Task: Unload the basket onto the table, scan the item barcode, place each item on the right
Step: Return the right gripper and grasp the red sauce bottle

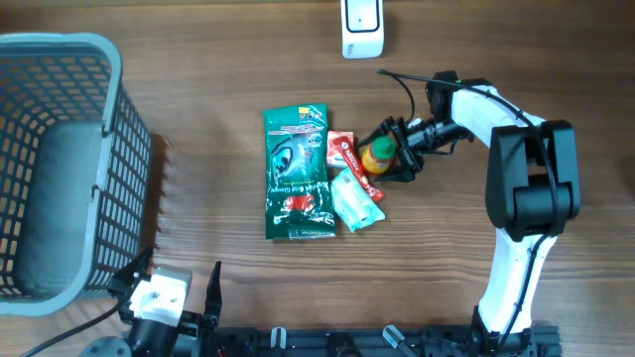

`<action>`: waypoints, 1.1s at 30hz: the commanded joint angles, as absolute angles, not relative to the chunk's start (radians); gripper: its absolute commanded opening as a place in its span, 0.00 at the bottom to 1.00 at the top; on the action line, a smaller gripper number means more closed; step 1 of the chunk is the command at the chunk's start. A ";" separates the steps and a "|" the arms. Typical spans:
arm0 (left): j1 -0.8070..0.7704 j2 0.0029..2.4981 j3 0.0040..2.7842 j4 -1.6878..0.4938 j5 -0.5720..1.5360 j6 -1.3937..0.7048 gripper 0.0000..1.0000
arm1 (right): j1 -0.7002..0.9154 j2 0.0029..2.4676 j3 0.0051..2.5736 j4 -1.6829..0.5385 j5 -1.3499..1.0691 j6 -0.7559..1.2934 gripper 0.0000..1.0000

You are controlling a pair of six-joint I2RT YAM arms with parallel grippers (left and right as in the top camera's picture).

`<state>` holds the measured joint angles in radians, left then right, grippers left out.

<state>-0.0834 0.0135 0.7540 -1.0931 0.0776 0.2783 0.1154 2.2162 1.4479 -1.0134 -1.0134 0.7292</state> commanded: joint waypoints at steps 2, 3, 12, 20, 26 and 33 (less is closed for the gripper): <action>-0.088 0.004 0.751 -1.090 0.076 0.283 1.00 | 0.120 2.243 1.446 -1.010 -1.032 0.658 0.64; -0.088 0.005 0.751 -1.090 0.076 0.283 1.00 | 0.120 2.243 1.446 -1.005 -0.994 0.658 0.61; -0.088 0.005 0.751 -1.090 0.076 0.283 1.00 | 0.062 2.238 1.448 -1.164 -0.928 0.615 0.52; -0.088 0.005 0.751 -1.090 0.076 0.283 1.00 | -0.074 2.238 1.446 -1.437 -0.819 0.476 0.59; -0.088 0.005 0.751 -1.090 0.076 0.283 1.00 | -0.088 2.238 1.445 -1.447 -0.822 0.667 0.99; -0.088 0.004 0.751 -1.090 0.076 0.283 1.00 | -0.159 2.238 1.445 -1.434 -0.826 0.673 0.99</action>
